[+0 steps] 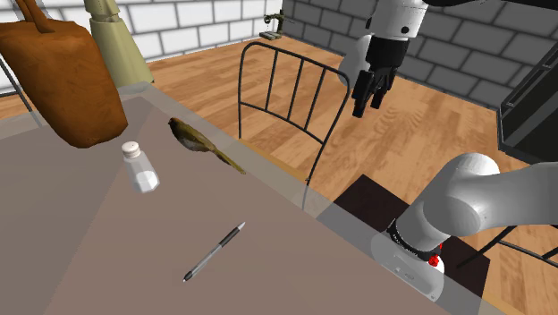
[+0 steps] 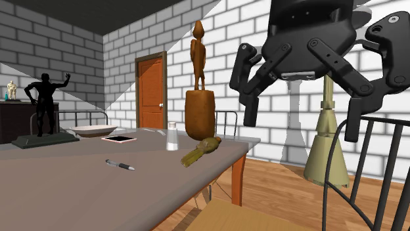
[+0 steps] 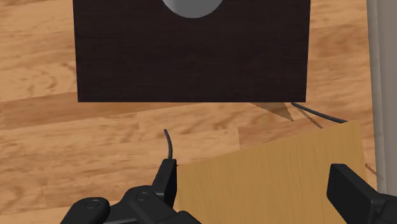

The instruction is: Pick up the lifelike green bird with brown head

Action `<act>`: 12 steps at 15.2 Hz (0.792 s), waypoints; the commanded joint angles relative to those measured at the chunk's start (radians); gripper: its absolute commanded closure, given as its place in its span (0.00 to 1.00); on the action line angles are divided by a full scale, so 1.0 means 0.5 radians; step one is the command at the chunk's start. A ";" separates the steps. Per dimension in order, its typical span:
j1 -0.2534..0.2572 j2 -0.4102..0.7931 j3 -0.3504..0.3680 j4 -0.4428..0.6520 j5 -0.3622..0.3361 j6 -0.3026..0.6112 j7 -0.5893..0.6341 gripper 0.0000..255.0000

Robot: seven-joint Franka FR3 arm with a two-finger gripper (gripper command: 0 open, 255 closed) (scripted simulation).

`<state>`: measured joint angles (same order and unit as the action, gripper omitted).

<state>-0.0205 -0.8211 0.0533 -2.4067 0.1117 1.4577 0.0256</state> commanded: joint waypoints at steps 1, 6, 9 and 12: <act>0.000 0.000 0.000 0.000 0.000 0.000 0.000 0.00; 0.063 0.281 0.204 0.129 0.094 0.167 0.155 0.00; 0.089 0.466 0.322 0.234 0.124 0.257 0.250 0.00; 0.109 0.664 0.437 0.360 0.130 0.335 0.350 0.00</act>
<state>0.0300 -0.5225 0.2509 -2.2480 0.1746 1.6116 0.1815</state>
